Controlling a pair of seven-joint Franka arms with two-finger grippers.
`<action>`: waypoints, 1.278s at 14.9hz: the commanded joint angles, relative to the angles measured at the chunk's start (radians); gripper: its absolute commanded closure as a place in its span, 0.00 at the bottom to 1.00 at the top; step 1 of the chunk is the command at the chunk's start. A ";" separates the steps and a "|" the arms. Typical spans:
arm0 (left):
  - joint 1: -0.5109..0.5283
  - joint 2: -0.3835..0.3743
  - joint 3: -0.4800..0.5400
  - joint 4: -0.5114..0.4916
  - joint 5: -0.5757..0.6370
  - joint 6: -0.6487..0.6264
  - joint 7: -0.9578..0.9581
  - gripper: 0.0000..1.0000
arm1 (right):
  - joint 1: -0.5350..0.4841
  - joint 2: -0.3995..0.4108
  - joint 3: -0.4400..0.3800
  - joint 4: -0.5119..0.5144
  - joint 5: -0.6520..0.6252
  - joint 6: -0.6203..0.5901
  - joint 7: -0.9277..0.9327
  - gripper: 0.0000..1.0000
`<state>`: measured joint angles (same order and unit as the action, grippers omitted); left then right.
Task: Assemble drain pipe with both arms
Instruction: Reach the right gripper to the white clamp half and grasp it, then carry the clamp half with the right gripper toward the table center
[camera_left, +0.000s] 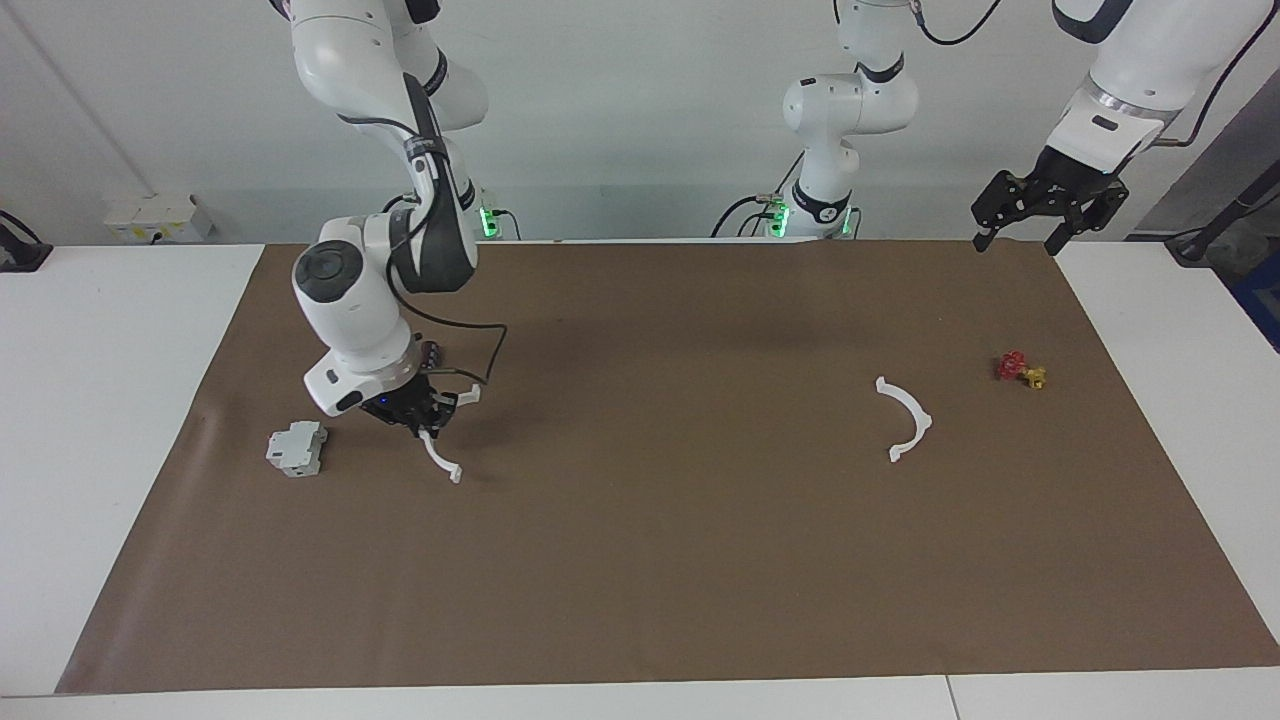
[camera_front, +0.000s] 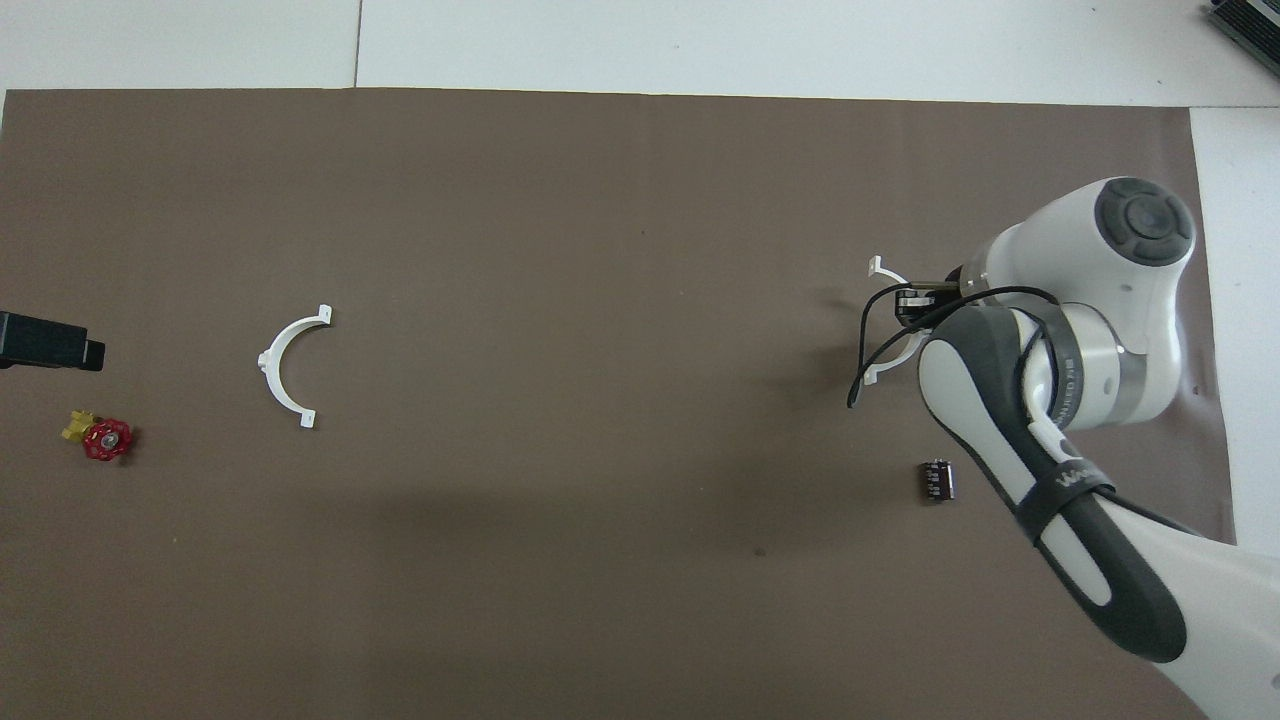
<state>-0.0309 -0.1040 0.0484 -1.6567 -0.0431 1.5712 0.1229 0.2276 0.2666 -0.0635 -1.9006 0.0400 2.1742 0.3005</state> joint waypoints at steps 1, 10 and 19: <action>0.013 -0.003 -0.007 -0.006 -0.008 0.004 0.003 0.00 | 0.087 0.025 -0.001 0.051 0.015 -0.001 0.138 1.00; 0.013 -0.005 -0.005 -0.012 -0.008 0.009 0.003 0.00 | 0.309 0.178 0.008 0.140 0.018 0.098 0.189 1.00; 0.013 -0.008 -0.005 -0.023 -0.009 0.018 0.003 0.00 | 0.332 0.177 0.014 0.064 0.021 0.170 0.094 1.00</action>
<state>-0.0309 -0.1039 0.0484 -1.6632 -0.0431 1.5731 0.1229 0.5614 0.4523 -0.0544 -1.8153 0.0408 2.3177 0.4092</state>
